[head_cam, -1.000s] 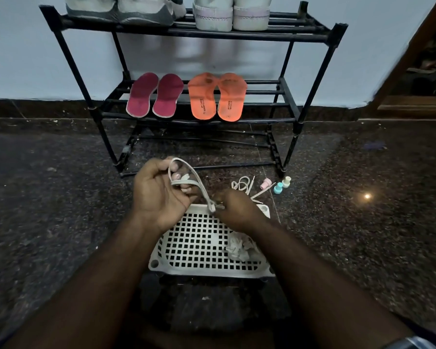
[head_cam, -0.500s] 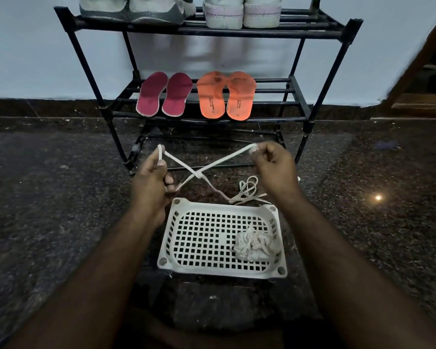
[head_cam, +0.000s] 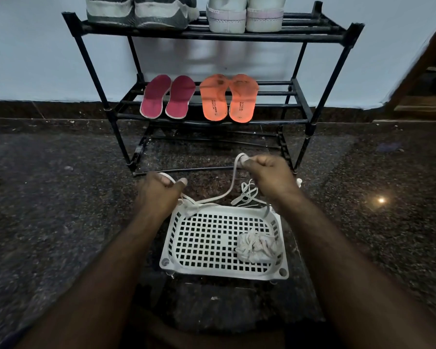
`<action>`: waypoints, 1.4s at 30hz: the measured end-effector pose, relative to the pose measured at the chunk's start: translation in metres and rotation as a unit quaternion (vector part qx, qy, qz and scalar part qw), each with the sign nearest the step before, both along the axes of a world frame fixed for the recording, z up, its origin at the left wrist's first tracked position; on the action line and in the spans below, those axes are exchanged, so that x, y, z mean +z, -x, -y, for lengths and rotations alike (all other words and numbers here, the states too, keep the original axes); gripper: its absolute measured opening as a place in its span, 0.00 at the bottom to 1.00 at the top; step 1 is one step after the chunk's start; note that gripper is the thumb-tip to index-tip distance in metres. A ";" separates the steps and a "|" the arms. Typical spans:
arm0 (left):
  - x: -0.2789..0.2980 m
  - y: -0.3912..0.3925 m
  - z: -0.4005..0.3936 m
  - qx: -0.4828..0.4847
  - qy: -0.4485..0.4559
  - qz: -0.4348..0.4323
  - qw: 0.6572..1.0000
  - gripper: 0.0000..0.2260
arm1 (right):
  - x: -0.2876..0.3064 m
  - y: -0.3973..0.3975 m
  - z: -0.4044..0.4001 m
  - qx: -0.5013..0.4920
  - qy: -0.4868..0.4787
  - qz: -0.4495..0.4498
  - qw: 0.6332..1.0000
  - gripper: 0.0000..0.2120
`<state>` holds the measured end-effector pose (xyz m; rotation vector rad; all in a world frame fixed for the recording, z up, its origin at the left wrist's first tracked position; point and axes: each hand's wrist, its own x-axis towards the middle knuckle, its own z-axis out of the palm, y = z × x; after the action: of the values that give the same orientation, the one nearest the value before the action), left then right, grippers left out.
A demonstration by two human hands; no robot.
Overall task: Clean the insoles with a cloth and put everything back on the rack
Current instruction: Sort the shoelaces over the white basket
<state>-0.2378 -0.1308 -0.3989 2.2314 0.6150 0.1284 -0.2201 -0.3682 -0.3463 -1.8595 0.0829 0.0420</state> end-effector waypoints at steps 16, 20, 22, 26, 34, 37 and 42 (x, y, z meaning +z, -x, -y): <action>0.022 0.010 0.016 -0.089 0.160 0.073 0.980 0.23 | 0.004 0.006 0.003 0.132 0.116 -0.040 0.984 0.09; 0.024 0.021 0.045 -0.302 0.225 0.067 0.924 0.26 | 0.002 0.010 -0.013 0.129 0.030 -0.040 0.990 0.06; 0.024 0.022 0.052 -0.317 0.241 0.063 0.915 0.12 | 0.001 0.011 -0.016 0.137 -0.010 -0.041 0.990 0.06; 0.021 0.015 0.042 -0.249 0.171 0.105 0.948 0.07 | 0.002 0.012 -0.010 0.162 0.070 -0.056 0.983 0.07; 0.024 0.016 0.045 -0.222 0.211 0.144 0.941 0.09 | 0.013 0.027 -0.023 0.263 -0.232 -0.193 0.916 0.07; 0.027 0.022 0.051 -0.240 0.222 0.128 0.936 0.12 | 0.018 0.032 -0.033 0.252 -0.328 -0.176 0.893 0.07; 0.023 0.025 0.060 -0.294 0.149 0.081 0.940 0.14 | 0.021 0.031 -0.038 0.169 -0.463 -0.113 0.863 0.07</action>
<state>-0.2628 -0.1904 -0.3760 1.9882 -0.1325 -0.0836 -0.2509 -0.3299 -0.3256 -0.8726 -0.0954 0.4668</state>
